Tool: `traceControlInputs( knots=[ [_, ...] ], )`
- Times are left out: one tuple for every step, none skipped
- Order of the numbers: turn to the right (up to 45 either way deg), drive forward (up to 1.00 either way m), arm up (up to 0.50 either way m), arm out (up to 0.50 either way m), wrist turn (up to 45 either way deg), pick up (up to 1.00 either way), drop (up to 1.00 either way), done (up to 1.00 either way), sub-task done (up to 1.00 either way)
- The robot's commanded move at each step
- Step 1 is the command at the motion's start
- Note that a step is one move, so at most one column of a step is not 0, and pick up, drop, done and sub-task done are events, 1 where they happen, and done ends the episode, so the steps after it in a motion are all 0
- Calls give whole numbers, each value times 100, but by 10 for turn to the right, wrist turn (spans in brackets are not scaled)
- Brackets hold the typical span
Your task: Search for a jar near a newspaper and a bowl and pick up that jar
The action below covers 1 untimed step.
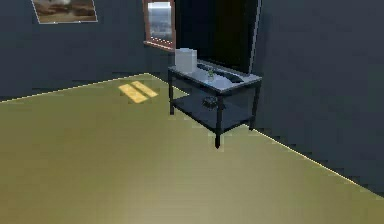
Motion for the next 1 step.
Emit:
traceControlInputs(
  knots=[
    [90, 0, 0, 0, 0, 0, 0, 0, 0]
  ],
)
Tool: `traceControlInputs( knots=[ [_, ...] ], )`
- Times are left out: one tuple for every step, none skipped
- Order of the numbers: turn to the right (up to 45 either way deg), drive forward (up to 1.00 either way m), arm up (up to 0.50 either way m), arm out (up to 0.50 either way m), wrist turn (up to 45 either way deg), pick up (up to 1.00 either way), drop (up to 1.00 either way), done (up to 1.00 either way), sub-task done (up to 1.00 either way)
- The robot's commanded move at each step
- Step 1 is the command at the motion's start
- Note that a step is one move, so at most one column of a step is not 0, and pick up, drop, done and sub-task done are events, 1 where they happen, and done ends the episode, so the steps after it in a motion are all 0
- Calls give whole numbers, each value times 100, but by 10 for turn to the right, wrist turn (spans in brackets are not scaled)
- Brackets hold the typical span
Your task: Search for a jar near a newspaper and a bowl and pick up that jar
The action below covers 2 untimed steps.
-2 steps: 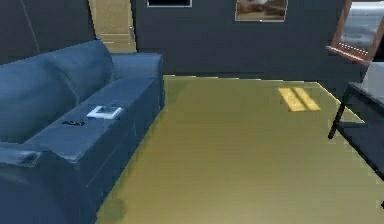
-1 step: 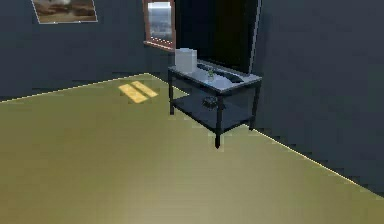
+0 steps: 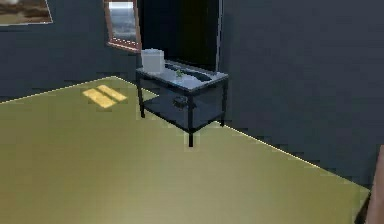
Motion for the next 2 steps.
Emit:
traceControlInputs(
  knots=[
    [0, 65, 0, 0, 0, 0, 0, 0, 0],
    [420, 0, 0, 0, 0, 0, 0, 0, 0]
  ],
)
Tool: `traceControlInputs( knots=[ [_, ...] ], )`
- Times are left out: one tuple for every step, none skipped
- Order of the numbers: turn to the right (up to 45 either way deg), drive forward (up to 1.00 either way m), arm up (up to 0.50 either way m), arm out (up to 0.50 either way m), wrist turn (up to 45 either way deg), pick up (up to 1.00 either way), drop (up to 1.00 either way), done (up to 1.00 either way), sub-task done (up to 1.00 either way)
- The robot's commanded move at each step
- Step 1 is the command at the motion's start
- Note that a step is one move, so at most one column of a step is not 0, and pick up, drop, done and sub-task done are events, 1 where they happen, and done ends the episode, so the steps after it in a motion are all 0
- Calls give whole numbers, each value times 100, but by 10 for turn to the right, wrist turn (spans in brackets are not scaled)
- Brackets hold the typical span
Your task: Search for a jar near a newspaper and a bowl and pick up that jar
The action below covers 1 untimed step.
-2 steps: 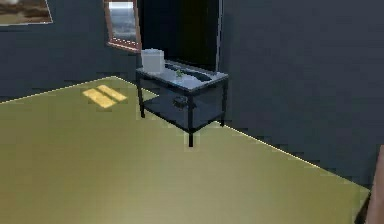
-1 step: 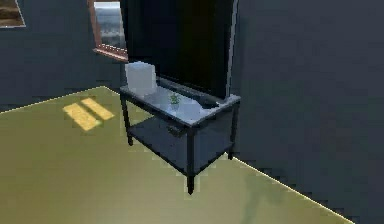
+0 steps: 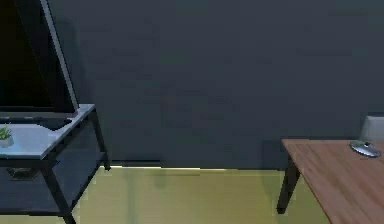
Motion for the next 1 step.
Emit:
traceControlInputs(
  knots=[
    [0, 55, 0, 0, 0, 0, 0, 0, 0]
  ],
)
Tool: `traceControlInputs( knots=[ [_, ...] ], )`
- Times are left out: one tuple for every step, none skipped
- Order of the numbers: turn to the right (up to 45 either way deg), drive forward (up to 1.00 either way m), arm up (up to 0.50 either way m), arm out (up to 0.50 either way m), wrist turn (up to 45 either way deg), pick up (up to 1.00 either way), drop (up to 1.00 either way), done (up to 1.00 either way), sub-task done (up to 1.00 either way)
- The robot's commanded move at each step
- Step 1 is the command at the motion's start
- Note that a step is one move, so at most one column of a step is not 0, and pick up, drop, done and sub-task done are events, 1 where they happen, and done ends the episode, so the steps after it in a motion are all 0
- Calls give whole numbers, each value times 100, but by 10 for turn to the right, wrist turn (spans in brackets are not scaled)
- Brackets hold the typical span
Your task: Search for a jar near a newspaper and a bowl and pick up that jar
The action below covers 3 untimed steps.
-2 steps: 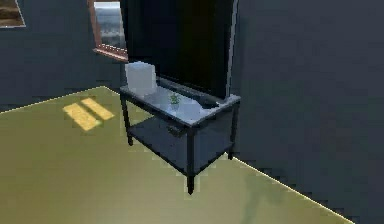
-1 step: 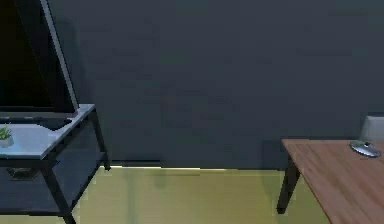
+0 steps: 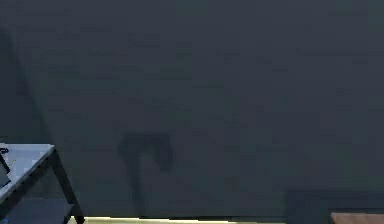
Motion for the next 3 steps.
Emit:
traceControlInputs(
  knots=[
    [450, 0, 0, 0, 0, 0, 0, 0, 0],
    [-450, 0, 0, 0, 0, 0, 0, 0, 0],
    [-240, 0, 0, 0, 0, 0, 0, 0, 0]
  ],
)
